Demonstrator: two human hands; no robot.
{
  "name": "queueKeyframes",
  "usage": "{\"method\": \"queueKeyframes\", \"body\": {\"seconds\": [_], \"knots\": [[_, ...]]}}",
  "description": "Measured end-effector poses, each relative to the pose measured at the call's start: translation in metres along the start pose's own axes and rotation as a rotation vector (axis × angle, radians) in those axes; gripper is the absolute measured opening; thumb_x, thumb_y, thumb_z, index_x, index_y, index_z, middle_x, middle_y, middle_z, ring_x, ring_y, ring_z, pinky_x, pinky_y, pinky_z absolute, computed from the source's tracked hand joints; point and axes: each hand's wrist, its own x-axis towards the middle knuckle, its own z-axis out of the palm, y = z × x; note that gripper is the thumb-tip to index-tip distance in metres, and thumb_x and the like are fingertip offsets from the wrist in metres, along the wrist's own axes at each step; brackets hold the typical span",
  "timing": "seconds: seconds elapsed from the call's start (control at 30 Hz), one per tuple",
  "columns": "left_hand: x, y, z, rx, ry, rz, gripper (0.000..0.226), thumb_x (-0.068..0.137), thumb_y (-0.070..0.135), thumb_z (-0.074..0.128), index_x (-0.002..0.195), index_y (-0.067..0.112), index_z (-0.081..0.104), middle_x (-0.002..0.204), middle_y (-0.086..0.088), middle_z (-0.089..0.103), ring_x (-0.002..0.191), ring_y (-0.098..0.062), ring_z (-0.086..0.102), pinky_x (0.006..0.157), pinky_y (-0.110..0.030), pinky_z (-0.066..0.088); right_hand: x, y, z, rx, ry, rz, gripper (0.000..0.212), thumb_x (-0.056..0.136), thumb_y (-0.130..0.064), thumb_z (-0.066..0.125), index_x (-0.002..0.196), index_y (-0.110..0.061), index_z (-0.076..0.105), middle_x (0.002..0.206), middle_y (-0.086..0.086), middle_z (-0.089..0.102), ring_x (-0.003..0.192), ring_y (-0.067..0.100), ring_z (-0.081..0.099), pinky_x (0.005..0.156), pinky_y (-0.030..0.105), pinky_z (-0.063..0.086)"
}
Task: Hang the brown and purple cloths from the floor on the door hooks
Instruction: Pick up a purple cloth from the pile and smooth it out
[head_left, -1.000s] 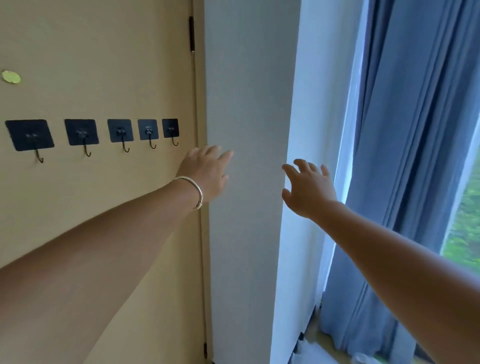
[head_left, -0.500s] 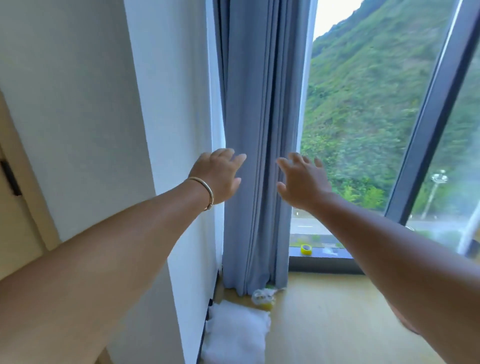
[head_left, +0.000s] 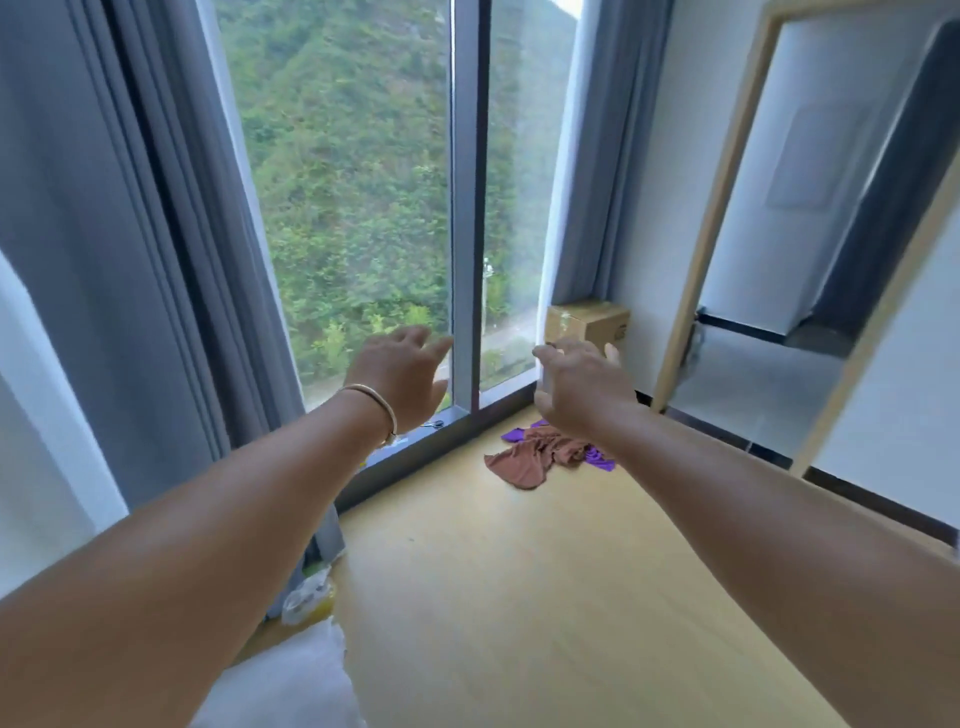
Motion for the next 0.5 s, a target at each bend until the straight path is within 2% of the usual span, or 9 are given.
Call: {"method": "queueKeyframes", "body": {"seconds": [0.13, 0.27, 0.37, 0.5], "knots": [[0.033, 0.058, 0.008, -0.087, 0.009, 0.135, 0.066, 0.094, 0.052, 0.043, 0.152, 0.031, 0.019, 0.155, -0.007, 0.029, 0.14, -0.027, 0.03, 0.109, -0.043, 0.03, -0.039, 0.056, -0.007, -0.037, -0.022, 0.203, 0.05, 0.087, -0.04, 0.054, 0.134, -0.024, 0.044, 0.132, 0.003, 0.047, 0.125, 0.024, 0.043, 0.109, 0.053, 0.027], [0.064, 0.134, 0.005, -0.123, 0.016, 0.302, 0.076, 0.09, 0.062, 0.041, 0.153, 0.034, 0.008, 0.159, -0.006, 0.018, 0.145, -0.025, 0.022, 0.114, -0.048, 0.024, -0.083, 0.121, -0.02, -0.116, -0.011, 0.357, 0.05, 0.089, -0.04, 0.051, 0.136, -0.025, 0.041, 0.133, 0.003, 0.046, 0.123, 0.025, 0.044, 0.105, 0.049, 0.03], [0.085, 0.194, -0.004, -0.153, 0.051, 0.4, 0.076, 0.09, 0.063, 0.04, 0.153, 0.034, 0.008, 0.159, -0.006, 0.02, 0.143, -0.025, 0.026, 0.113, -0.049, 0.023, -0.114, 0.173, -0.033, -0.168, -0.026, 0.462, 0.048, 0.09, -0.036, 0.048, 0.136, -0.024, 0.039, 0.133, 0.003, 0.045, 0.122, 0.026, 0.043, 0.104, 0.046, 0.029], [0.108, 0.271, -0.017, -0.181, 0.111, 0.514, 0.074, 0.09, 0.062, 0.04, 0.151, 0.032, 0.013, 0.155, -0.008, 0.027, 0.14, -0.028, 0.032, 0.11, -0.049, 0.028, -0.147, 0.24, -0.049, -0.186, -0.045, 0.601, 0.051, 0.09, -0.03, 0.045, 0.14, -0.023, 0.036, 0.14, 0.004, 0.041, 0.128, 0.025, 0.038, 0.109, 0.047, 0.022]]}}
